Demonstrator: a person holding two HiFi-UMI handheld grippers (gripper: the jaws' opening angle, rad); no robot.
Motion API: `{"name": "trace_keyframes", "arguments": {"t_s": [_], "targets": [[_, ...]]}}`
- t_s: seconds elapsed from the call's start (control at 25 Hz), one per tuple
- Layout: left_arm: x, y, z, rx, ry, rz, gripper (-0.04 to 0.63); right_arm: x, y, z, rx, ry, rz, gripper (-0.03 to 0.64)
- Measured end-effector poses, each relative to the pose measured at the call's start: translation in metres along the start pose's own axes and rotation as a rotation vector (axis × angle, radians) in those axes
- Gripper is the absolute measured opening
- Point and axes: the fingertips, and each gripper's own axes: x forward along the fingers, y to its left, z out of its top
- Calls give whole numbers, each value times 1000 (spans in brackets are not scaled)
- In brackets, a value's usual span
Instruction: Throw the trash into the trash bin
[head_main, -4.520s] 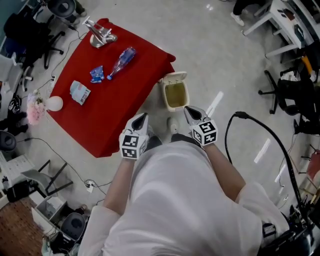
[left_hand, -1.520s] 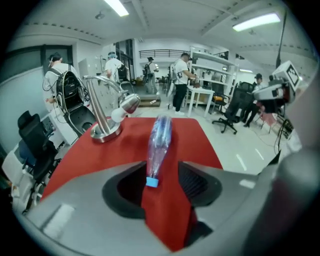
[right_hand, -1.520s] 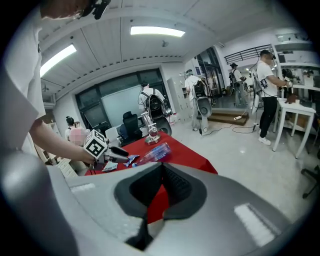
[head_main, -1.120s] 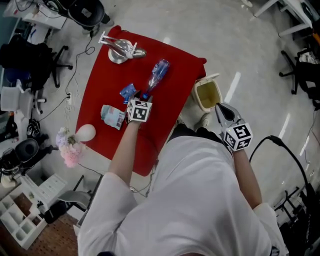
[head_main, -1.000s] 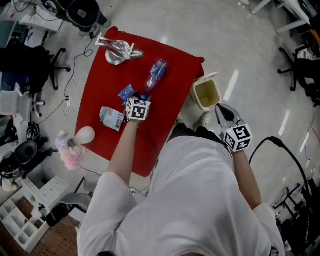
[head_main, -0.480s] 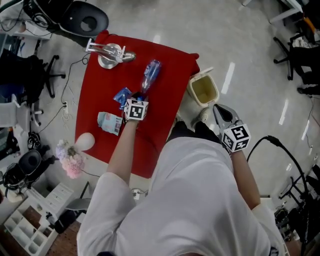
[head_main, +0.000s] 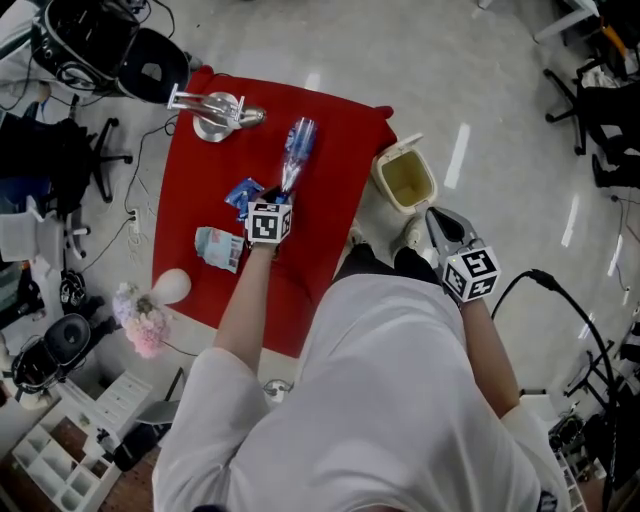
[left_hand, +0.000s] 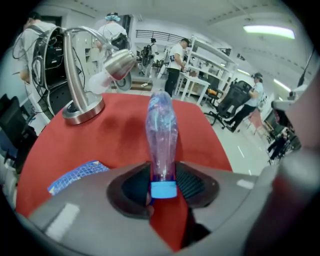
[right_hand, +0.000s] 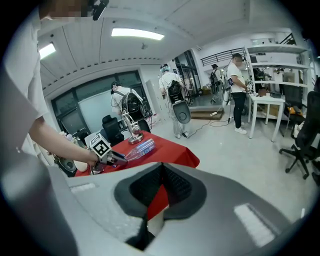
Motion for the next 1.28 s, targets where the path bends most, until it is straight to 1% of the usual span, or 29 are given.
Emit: {"name": "trace_keyframes", "arguments": {"t_s": [0.16, 0.32, 0.4, 0.52, 0.68, 0.8, 1.28], "targets": [[-10, -9, 3, -58, -20, 2, 166, -1, -7, -1, 12, -7, 16, 0], [-17, -17, 3, -94, -34, 15, 166, -7, -16, 2, 1, -11, 36, 0], [-22, -23, 3, -125, -45, 19, 164, -12, -22, 0, 0, -12, 42, 0], [-28, -32, 2, -180, -71, 28, 164, -21, -30, -6, 1, -7, 52, 0], [-36, -34, 4, -223, -107, 54, 164, -24, -36, -11, 1, 4, 65, 0], [-42, -36, 8, -234, -131, 74, 164, -27, -39, -13, 3, 6, 72, 0], [-68, -44, 35, -236, -213, 132, 163, -25, -44, -8, -4, -4, 93, 0]]}}
